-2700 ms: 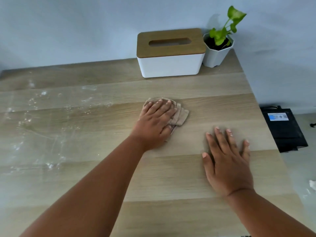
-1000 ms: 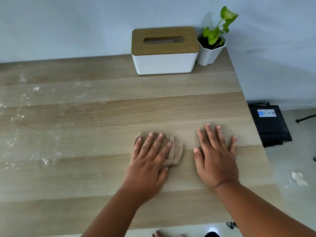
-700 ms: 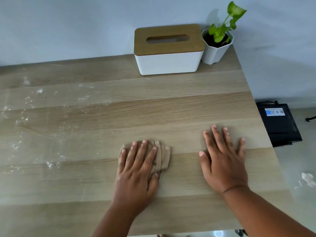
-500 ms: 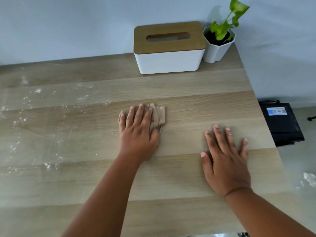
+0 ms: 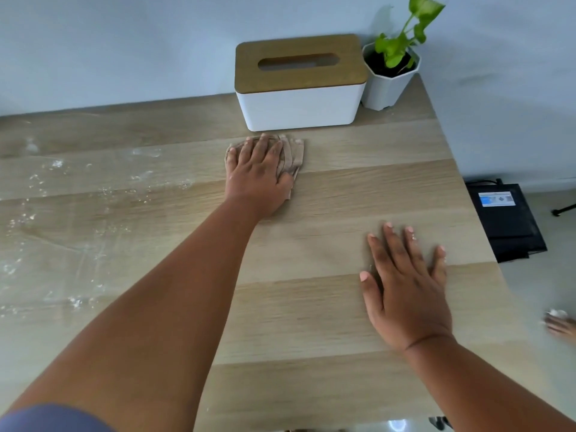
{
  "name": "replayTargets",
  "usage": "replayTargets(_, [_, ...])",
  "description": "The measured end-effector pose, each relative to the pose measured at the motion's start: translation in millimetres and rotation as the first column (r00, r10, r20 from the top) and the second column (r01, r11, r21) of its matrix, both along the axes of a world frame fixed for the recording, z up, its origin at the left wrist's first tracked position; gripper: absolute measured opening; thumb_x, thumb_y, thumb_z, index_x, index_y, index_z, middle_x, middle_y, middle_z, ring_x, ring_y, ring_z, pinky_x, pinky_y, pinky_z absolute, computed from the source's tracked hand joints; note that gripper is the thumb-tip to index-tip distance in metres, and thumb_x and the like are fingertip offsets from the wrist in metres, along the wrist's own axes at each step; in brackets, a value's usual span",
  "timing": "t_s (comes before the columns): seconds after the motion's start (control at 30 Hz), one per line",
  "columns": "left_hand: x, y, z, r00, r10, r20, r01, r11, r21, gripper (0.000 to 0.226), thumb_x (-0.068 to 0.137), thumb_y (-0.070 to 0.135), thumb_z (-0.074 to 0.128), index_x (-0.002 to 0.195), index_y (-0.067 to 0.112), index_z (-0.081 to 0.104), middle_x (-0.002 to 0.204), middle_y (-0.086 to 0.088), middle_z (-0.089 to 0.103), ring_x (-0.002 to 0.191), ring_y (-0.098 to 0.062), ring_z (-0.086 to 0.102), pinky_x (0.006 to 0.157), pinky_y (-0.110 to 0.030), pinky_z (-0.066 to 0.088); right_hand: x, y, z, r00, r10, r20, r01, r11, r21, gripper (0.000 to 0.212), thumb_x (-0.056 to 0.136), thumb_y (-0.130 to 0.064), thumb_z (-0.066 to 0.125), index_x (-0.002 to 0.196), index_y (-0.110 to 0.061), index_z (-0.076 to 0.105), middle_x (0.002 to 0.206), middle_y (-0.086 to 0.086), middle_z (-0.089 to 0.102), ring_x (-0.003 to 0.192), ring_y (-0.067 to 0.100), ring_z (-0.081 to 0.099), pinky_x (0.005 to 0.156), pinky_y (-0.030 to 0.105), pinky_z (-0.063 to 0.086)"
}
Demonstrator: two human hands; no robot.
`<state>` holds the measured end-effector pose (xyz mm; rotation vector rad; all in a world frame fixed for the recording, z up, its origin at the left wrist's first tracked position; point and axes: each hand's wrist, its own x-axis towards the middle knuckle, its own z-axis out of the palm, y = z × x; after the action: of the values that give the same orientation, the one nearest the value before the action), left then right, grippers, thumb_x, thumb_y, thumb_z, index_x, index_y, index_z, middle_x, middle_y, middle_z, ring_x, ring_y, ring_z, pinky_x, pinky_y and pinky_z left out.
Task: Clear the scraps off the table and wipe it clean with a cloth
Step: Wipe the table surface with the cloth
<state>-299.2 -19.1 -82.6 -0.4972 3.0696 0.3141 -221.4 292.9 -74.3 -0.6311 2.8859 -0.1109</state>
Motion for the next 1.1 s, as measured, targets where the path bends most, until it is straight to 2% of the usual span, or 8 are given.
replayTargets(0.23, [17, 12, -1, 1.0, -0.007, -0.01, 0.007, 1.0, 0.012, 0.073, 0.092, 0.056, 0.028, 0.16, 0.027, 0.028, 0.17, 0.002, 0.019, 0.158, -0.022, 0.008, 0.127, -0.051, 0.0, 1, 1, -2, 1.0, 0.004, -0.017, -0.004, 1.0, -0.007, 0.066, 0.101, -0.053, 0.018, 0.163, -0.03, 0.019, 0.173, -0.004, 0.003, 0.16, 0.023, -0.005, 0.125, 0.064, 0.003])
replayTargets(0.4, [64, 43, 1, 0.999, -0.041, -0.012, 0.042, 0.998, 0.056, 0.072, 0.094, 0.056, 0.031, 0.16, 0.027, 0.028, 0.171, 0.002, 0.018, 0.158, -0.022, 0.006, 0.127, -0.052, 0.0, 0, 1, -3, 0.999, 0.004, -0.034, -0.004, 1.0, 0.009, 0.066, 0.101, -0.053, 0.015, 0.163, -0.031, 0.012, 0.173, -0.005, -0.002, 0.159, 0.023, -0.009, 0.125, 0.064, 0.002])
replayTargets(0.53, [127, 83, 4, 0.996, -0.089, -0.03, 0.091, 0.994, 0.06, 0.072, 0.094, 0.055, 0.032, 0.159, 0.025, 0.033, 0.17, -0.001, 0.021, 0.158, -0.024, 0.009, 0.126, -0.055, 0.006, 0, 0, -2, 0.999, 0.003, -0.038, -0.003, 1.0, -0.002, 0.065, 0.101, -0.053, 0.018, 0.162, -0.031, 0.017, 0.173, -0.003, 0.002, 0.16, 0.024, -0.005, 0.124, 0.065, 0.002])
replayTargets(0.63, [187, 114, 5, 0.984, -0.135, -0.117, 0.143, 0.988, 0.063, 0.067, 0.094, 0.047, 0.046, 0.155, 0.018, 0.043, 0.166, -0.008, 0.031, 0.156, -0.03, 0.021, 0.122, -0.061, 0.019, -1, 1, -2, 0.999, 0.008, -0.037, -0.007, 1.0, 0.021, 0.066, 0.101, -0.055, 0.017, 0.162, -0.032, 0.015, 0.173, -0.004, 0.0, 0.16, 0.025, -0.006, 0.124, 0.066, 0.002])
replayTargets(0.77, [272, 135, 4, 0.967, -0.193, -0.164, 0.204, 0.978, 0.049, 0.065, 0.095, 0.039, 0.056, 0.154, 0.015, 0.044, 0.166, -0.008, 0.029, 0.156, -0.032, 0.021, 0.119, -0.065, 0.025, 0, 0, -1, 0.999, 0.007, -0.034, -0.006, 1.0, 0.015, 0.067, 0.1, -0.056, 0.015, 0.163, -0.032, 0.014, 0.173, -0.004, -0.002, 0.159, 0.024, -0.008, 0.124, 0.066, 0.002])
replayTargets(0.87, [308, 123, 5, 0.973, -0.171, -0.152, 0.179, 0.983, 0.044, 0.065, 0.094, 0.039, 0.053, 0.155, 0.017, 0.042, 0.168, -0.006, 0.027, 0.156, -0.031, 0.021, 0.118, -0.065, 0.027, 2, -1, 0, 0.999, 0.008, -0.032, -0.008, 1.0, 0.011, 0.07, 0.099, -0.06, 0.017, 0.163, -0.032, 0.015, 0.173, -0.004, -0.003, 0.159, 0.024, -0.009, 0.124, 0.066, 0.001])
replayTargets(0.97, [299, 109, 5, 0.99, -0.082, -0.112, 0.087, 0.996, 0.035, 0.067, 0.093, 0.042, 0.049, 0.155, 0.018, 0.043, 0.167, -0.006, 0.028, 0.156, -0.029, 0.021, 0.12, -0.064, 0.024, 1, 0, 0, 0.999, 0.012, -0.036, -0.012, 1.0, 0.013, 0.08, 0.094, -0.073, 0.02, 0.163, -0.033, 0.013, 0.173, -0.005, -0.004, 0.159, 0.025, -0.007, 0.124, 0.065, -0.002])
replayTargets(1.1, [247, 103, 5, 0.999, 0.026, -0.042, -0.025, 0.999, 0.028, 0.07, 0.09, 0.046, 0.043, 0.156, 0.023, 0.04, 0.168, -0.004, 0.026, 0.157, -0.026, 0.016, 0.124, -0.06, 0.015, -1, 1, -3, 0.999, 0.01, -0.049, -0.01, 1.0, 0.006, 0.088, 0.089, -0.082, 0.022, 0.163, -0.034, 0.014, 0.173, -0.005, -0.002, 0.159, 0.024, -0.008, 0.124, 0.065, -0.002])
